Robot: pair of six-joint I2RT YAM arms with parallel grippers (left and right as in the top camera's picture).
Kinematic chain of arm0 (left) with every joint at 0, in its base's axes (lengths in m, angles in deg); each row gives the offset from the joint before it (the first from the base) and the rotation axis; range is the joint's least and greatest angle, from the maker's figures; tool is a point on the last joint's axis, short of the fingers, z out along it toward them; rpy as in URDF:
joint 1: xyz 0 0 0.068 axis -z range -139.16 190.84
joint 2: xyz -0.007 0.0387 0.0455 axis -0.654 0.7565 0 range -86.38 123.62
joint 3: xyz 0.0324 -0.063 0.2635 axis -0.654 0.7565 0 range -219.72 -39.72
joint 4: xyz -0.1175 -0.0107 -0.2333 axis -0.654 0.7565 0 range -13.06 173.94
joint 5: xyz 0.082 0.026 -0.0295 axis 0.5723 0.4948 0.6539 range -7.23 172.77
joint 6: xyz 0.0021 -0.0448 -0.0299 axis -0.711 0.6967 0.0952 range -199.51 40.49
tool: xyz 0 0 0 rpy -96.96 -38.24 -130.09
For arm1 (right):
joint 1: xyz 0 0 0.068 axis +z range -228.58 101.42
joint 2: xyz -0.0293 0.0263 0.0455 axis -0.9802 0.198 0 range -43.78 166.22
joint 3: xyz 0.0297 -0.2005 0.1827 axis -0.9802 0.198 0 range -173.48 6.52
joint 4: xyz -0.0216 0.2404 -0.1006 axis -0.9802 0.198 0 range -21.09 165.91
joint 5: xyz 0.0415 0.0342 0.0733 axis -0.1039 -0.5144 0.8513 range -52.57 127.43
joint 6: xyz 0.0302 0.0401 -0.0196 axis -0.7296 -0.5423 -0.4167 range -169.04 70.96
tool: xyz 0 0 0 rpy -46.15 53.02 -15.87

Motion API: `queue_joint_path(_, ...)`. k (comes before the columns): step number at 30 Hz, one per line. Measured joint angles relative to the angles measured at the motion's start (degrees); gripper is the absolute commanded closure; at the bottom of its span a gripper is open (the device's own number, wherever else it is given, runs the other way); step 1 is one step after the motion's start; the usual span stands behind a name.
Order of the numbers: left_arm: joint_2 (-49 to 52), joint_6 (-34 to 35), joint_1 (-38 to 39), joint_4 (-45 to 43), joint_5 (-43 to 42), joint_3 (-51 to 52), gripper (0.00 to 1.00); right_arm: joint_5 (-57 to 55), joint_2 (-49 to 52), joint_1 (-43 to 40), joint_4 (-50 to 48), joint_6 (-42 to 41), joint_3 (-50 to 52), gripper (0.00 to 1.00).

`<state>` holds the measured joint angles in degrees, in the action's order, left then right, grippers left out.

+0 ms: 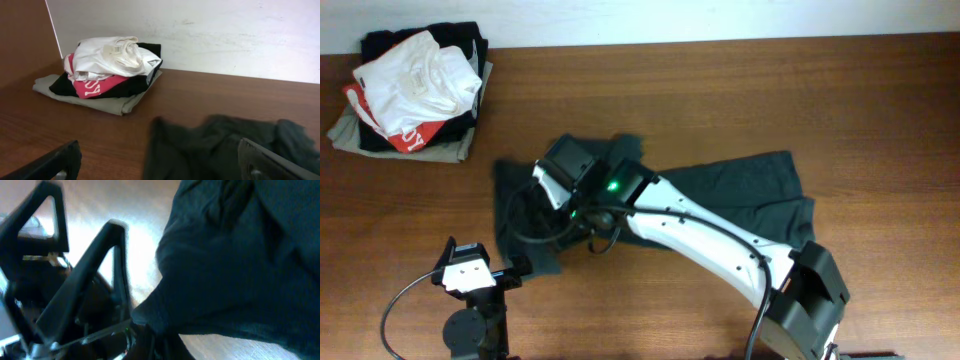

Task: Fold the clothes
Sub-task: 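Grasp the shirt's top edge and pull it up and right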

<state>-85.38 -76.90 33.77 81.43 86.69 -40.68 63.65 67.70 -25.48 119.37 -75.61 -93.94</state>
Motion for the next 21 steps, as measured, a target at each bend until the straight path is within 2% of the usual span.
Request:
queue_joint_path(1, 0.0, 0.0, 0.0, 0.0, 0.0, 0.0, 0.01, -0.2, 0.0, 0.5, 0.2, 0.1, 0.0, 0.70)
queue_joint_path(3, 0.0, 0.0, 0.0, 0.0, 0.0, 0.0, 0.01, -0.6, 0.0, 0.9, 0.7, 0.1, 0.0, 0.52)
queue_joint_path(6, 0.0, 0.0, 0.0, 0.0, 0.0, 0.0, 0.01, -2.0, 0.0, -0.5, 2.3, 0.3, 0.0, 0.37)
queue_joint_path(7, 0.0, 0.0, 0.0, 0.0, 0.0, 0.0, 0.01, -2.3, 0.0, -1.6, 2.7, 0.2, 0.0, 0.27)
queue_joint_path(8, 0.0, 0.0, 0.0, 0.0, 0.0, 0.0, 0.01, -2.6, 0.0, -3.3, 3.2, 0.3, 0.0, 0.23)
queue_joint_path(10, 0.0, 0.0, 0.0, 0.0, 0.0, 0.0, 0.01, -3.0, 0.0, -7.0, 4.1, 0.8, 0.0, 0.03)
queue_joint_path(16, 0.0, 0.0, 0.0, 0.0, 0.0, 0.0, 0.01, -4.8, 0.0, -21.7, 4.7, 3.6, 0.0, 0.01)
queue_joint_path(21, 0.0, 0.0, 0.0, 0.0, 0.0, 0.0, 0.01, -10.8, 0.0, -29.9, 2.8, 6.0, 0.0, 0.02)
